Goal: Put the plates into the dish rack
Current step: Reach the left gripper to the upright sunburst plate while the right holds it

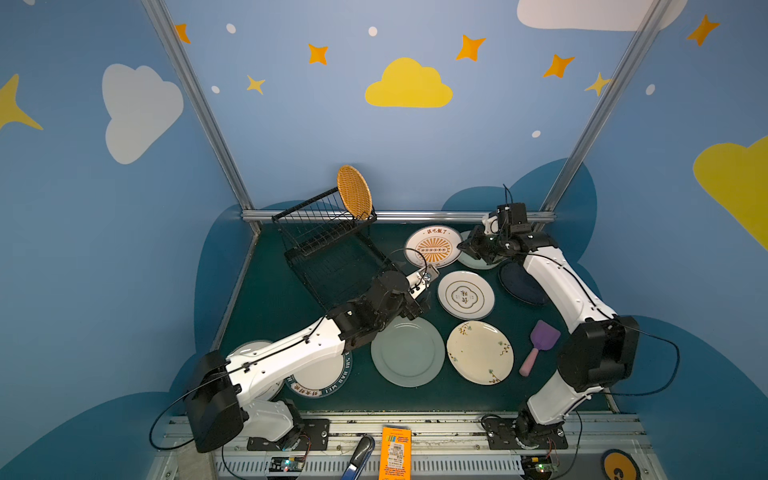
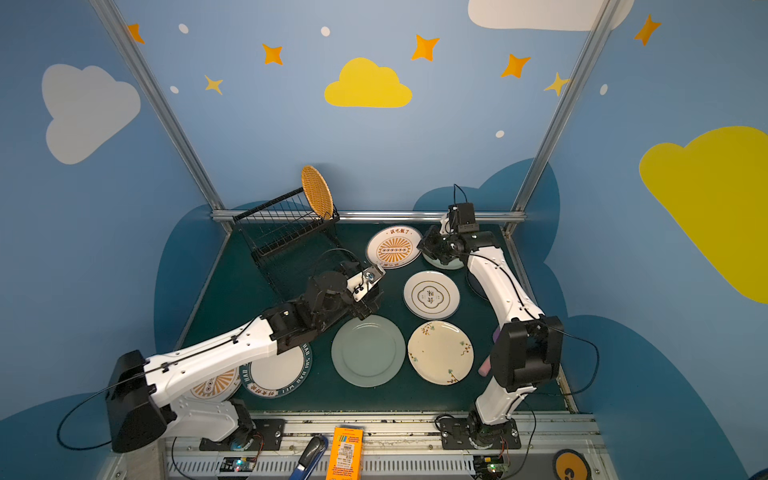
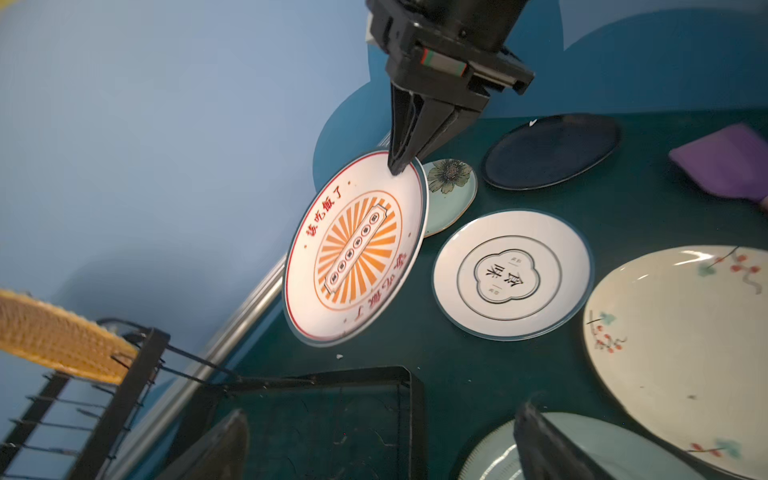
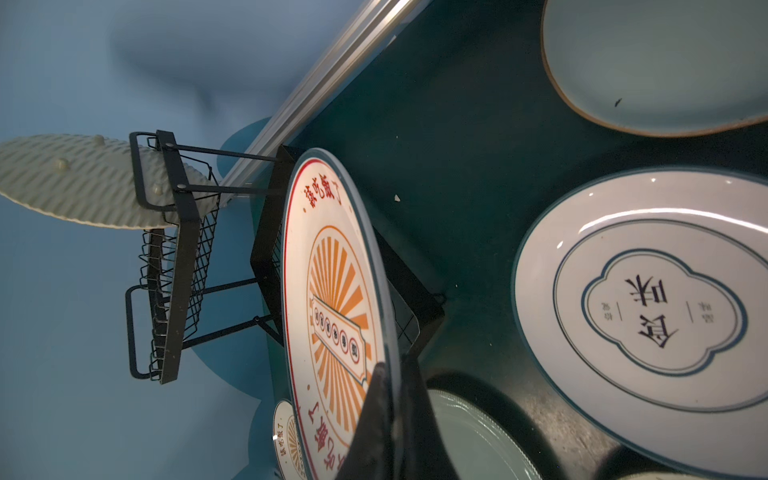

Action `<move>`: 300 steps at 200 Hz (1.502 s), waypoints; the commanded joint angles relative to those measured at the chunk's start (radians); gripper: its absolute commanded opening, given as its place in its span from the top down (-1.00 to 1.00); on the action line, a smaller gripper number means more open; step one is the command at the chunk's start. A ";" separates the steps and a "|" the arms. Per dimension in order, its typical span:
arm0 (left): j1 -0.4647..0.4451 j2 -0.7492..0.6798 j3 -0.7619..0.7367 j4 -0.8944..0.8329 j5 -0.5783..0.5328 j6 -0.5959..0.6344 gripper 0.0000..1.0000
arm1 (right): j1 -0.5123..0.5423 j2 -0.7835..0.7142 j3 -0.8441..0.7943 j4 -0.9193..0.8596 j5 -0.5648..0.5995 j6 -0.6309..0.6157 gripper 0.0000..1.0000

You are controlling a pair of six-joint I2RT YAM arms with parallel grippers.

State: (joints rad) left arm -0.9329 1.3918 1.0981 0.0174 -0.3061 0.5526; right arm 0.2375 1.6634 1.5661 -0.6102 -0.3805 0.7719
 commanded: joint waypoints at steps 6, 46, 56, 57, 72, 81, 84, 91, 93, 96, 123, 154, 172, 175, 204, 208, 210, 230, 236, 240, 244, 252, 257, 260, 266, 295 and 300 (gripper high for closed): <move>-0.015 0.062 0.037 0.146 -0.042 0.251 -0.84 | 0.026 -0.060 -0.001 -0.045 0.032 0.027 1.00; -0.018 0.119 0.048 0.179 -0.030 0.328 -0.46 | 0.046 -0.084 0.002 -0.064 0.032 0.030 1.00; -0.018 0.135 0.060 0.172 -0.038 0.341 -0.35 | 0.049 -0.089 0.001 -0.068 0.031 0.031 1.00; -0.018 0.137 0.062 0.172 -0.038 0.342 -0.34 | 0.048 -0.089 0.001 -0.068 0.032 0.032 1.00; -0.018 0.163 0.078 0.176 -0.053 0.344 -0.26 | 0.053 -0.097 0.000 -0.068 0.024 0.033 1.00; -0.018 0.174 0.082 0.185 -0.053 0.348 -0.20 | 0.056 -0.102 0.000 -0.071 0.026 0.033 1.00; -0.017 0.177 0.083 0.189 -0.052 0.350 -0.16 | 0.057 -0.103 0.000 -0.071 0.027 0.034 1.00; -0.018 0.187 0.083 0.196 -0.047 0.352 -0.10 | 0.057 -0.106 -0.001 -0.072 0.028 0.036 1.00; -0.018 0.189 0.084 0.197 -0.046 0.352 -0.08 | 0.059 -0.108 -0.001 -0.072 0.028 0.036 1.00; -0.018 0.193 0.086 0.198 -0.044 0.352 -0.07 | 0.059 -0.108 -0.002 -0.072 0.028 0.036 1.00; -0.017 0.222 0.106 0.193 -0.031 0.327 -0.06 | 0.063 -0.115 -0.004 -0.077 0.028 0.037 1.00; -0.018 0.272 0.134 0.209 -0.052 0.320 0.08 | 0.068 -0.127 -0.016 -0.073 0.023 0.046 1.00; -0.018 0.299 0.146 0.220 -0.062 0.321 0.13 | 0.068 -0.135 -0.019 -0.074 0.025 0.046 1.00; -0.017 0.303 0.149 0.221 -0.064 0.322 0.15 | 0.068 -0.137 -0.019 -0.074 0.026 0.047 1.00; -0.018 0.344 0.173 0.238 -0.093 0.335 0.42 | 0.068 -0.144 -0.019 -0.074 0.026 0.049 1.00; -0.018 0.349 0.176 0.240 -0.097 0.333 0.45 | 0.069 -0.144 -0.019 -0.074 0.026 0.049 1.00; -0.018 0.350 0.178 0.239 -0.097 0.333 0.46 | 0.069 -0.145 -0.020 -0.074 0.027 0.050 1.00; -0.017 0.371 0.198 0.239 -0.113 0.323 0.61 | 0.077 -0.145 -0.021 -0.074 0.028 0.050 1.00; -0.018 0.377 0.206 0.239 -0.122 0.319 0.66 | 0.079 -0.144 -0.021 -0.075 0.028 0.050 1.00; -0.020 0.381 0.210 0.239 -0.127 0.317 0.69 | 0.080 -0.144 -0.020 -0.075 0.031 0.049 1.00; -0.020 0.383 0.214 0.239 -0.133 0.314 0.74 | 0.081 -0.144 -0.021 -0.074 0.031 0.050 1.00; -0.020 0.388 0.222 0.240 -0.148 0.310 0.85 | 0.085 -0.146 -0.022 -0.076 0.031 0.048 1.00; -0.020 0.389 0.228 0.243 -0.160 0.308 0.91 | 0.086 -0.148 -0.022 -0.076 0.033 0.047 1.00; -0.022 0.392 0.230 0.245 -0.167 0.307 0.92 | 0.087 -0.149 -0.022 -0.074 0.034 0.046 1.00; -0.024 0.391 0.237 0.243 -0.181 0.306 0.92 | 0.091 -0.150 -0.023 -0.073 0.035 0.044 1.00; -0.044 0.350 0.238 0.202 -0.187 0.270 0.92 | 0.104 -0.160 -0.015 -0.065 0.040 0.007 1.00; -0.049 0.336 0.238 0.187 -0.185 0.257 0.92 | 0.106 -0.160 -0.010 -0.063 0.043 -0.002 1.00</move>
State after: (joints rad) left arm -0.9703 1.7782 1.3056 0.2203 -0.4641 0.8814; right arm 0.3161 1.5555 1.5421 -0.6926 -0.3058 0.8154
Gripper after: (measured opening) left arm 0.074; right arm 0.052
